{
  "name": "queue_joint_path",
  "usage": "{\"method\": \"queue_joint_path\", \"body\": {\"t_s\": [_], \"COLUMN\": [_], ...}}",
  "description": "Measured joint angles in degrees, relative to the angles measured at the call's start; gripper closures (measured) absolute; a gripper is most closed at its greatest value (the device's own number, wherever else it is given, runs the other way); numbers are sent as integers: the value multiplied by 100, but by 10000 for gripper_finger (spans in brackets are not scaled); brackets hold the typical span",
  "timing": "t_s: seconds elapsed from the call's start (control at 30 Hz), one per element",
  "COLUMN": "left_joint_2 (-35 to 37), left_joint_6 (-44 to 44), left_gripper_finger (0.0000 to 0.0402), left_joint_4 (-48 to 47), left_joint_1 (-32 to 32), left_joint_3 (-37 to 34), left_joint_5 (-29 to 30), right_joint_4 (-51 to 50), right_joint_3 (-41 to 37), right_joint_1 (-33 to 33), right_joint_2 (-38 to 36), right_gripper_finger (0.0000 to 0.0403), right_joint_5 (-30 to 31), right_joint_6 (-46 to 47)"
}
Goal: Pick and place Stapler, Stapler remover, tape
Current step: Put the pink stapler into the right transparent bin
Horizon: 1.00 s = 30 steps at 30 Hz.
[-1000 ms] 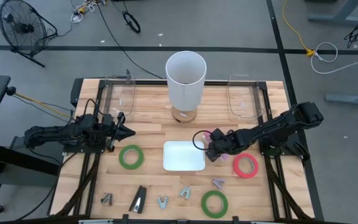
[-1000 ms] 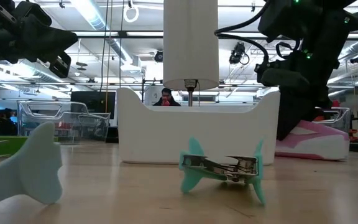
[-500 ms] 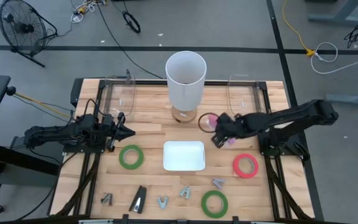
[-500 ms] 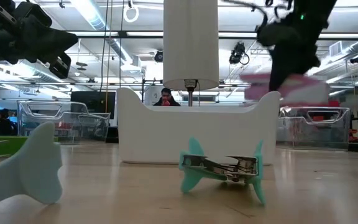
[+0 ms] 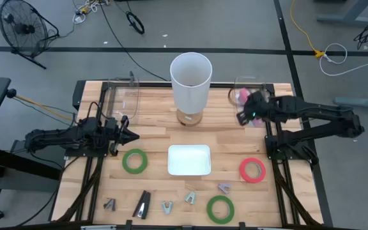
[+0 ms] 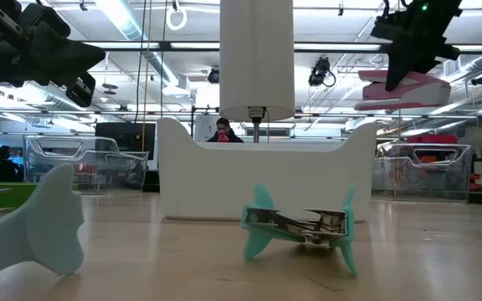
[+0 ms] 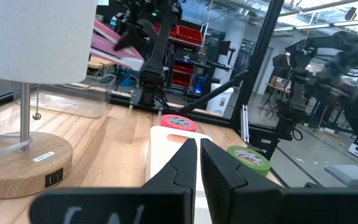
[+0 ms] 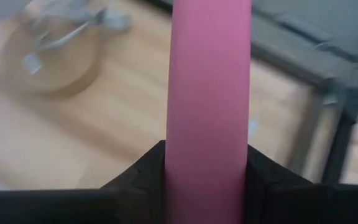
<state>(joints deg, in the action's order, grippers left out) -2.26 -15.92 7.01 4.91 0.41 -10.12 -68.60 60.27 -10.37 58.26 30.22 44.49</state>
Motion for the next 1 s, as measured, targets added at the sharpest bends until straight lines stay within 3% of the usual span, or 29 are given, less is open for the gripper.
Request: {"method": "queue_joint_path", "body": {"t_s": [0.17, 0.53, 0.77, 1.0], "left_joint_2": [0, 1, 0, 1], "left_joint_6": [2, 2, 0, 1], "left_gripper_finger": [378, 378, 378, 378], "left_joint_4": [-2, -2, -5, -7], "left_joint_1": [-2, -2, 0, 0], "left_joint_3": [1, 0, 0, 1], "left_joint_5": [1, 1, -1, 0], "right_joint_4": [186, 1574, 1904, 2257], "right_joint_3": [0, -408, -676, -774], "right_joint_1": [-1080, -2758, -3433, -3658], "right_joint_2": [13, 597, 1176, 1510], "right_gripper_finger": [273, 273, 273, 273], "right_joint_5": [9, -960, -1264, -1517], "right_joint_6": [-823, -2022, -2251, -2141]}}
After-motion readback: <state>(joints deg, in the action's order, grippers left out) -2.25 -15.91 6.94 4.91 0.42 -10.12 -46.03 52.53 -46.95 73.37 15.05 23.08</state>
